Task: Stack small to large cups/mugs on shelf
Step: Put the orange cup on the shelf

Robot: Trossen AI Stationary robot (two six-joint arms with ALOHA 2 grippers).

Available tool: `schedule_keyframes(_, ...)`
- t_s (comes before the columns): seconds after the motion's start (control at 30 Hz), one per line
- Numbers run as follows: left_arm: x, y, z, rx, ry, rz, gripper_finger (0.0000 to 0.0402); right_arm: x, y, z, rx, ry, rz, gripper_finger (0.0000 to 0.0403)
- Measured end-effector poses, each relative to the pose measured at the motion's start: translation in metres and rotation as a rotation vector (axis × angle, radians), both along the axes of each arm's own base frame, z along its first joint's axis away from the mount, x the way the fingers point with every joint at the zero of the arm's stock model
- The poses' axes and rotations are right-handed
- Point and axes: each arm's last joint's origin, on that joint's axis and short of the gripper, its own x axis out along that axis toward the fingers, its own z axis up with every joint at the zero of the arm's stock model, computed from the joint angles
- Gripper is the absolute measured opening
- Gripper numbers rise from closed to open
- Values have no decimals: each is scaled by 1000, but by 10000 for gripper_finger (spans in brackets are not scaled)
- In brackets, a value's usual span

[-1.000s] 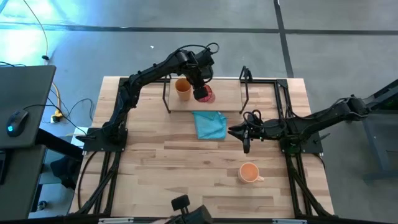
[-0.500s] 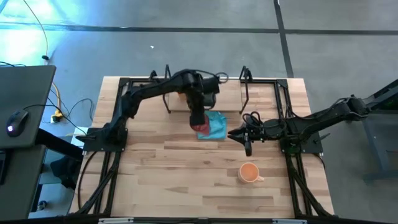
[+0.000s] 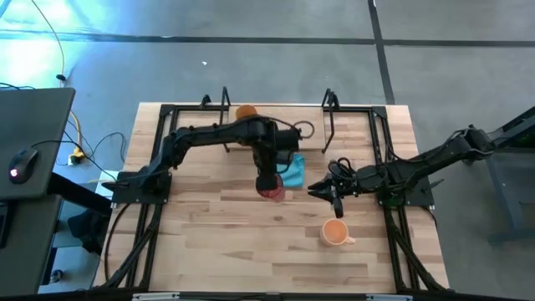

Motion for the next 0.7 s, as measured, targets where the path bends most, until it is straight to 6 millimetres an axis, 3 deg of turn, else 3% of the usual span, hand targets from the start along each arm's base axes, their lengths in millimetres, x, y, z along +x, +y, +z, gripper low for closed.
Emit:
schedule_keyframes(0.4,0,-19,-67,-41,226,37,0,-5,18,2,35,-19,106,71)
schedule_keyframes(0.7,6,-17,-74,-11,178,66,0,-7,22,2,49,-16,115,71)
